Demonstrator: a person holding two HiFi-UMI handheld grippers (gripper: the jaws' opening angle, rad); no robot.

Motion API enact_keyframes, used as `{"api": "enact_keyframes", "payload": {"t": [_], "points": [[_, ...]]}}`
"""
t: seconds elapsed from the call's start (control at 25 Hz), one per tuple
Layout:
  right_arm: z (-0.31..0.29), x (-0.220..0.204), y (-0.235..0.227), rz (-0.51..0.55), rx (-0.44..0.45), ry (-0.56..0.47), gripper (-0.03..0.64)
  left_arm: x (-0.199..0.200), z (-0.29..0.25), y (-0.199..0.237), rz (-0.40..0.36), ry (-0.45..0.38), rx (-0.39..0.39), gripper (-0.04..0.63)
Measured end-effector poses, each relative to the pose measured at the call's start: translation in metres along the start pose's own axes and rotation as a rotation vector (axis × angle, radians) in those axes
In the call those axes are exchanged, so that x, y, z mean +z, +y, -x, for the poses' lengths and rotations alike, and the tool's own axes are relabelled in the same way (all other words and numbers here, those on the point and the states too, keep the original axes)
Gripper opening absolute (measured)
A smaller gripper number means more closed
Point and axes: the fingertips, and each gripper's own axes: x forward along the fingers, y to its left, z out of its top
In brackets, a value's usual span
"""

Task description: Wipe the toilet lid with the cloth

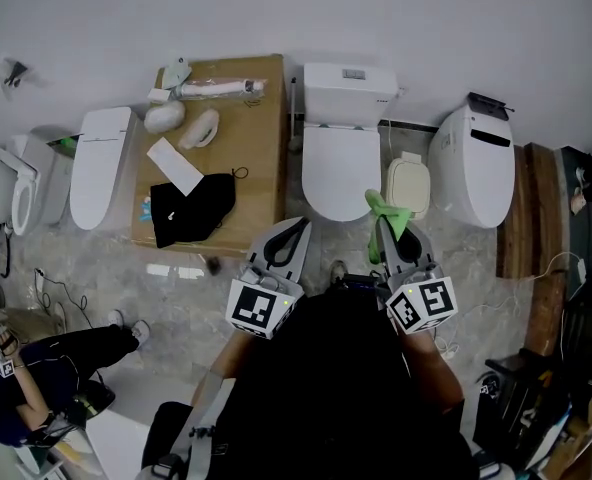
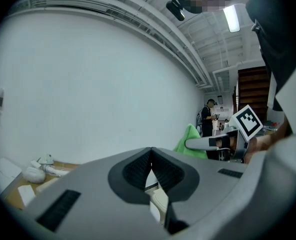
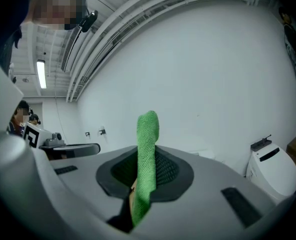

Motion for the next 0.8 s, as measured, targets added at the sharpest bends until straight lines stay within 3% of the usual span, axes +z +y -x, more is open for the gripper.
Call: {"api": "enact_keyframes", "payload": {"t": [0.8], "points": [[-0.0001, -0.0002, -0.0048, 0.02, 0.014, 0.011, 0.051, 0.0021, -0.009, -0.0075, 0.002, -0.005, -0.012, 0.003]]}}
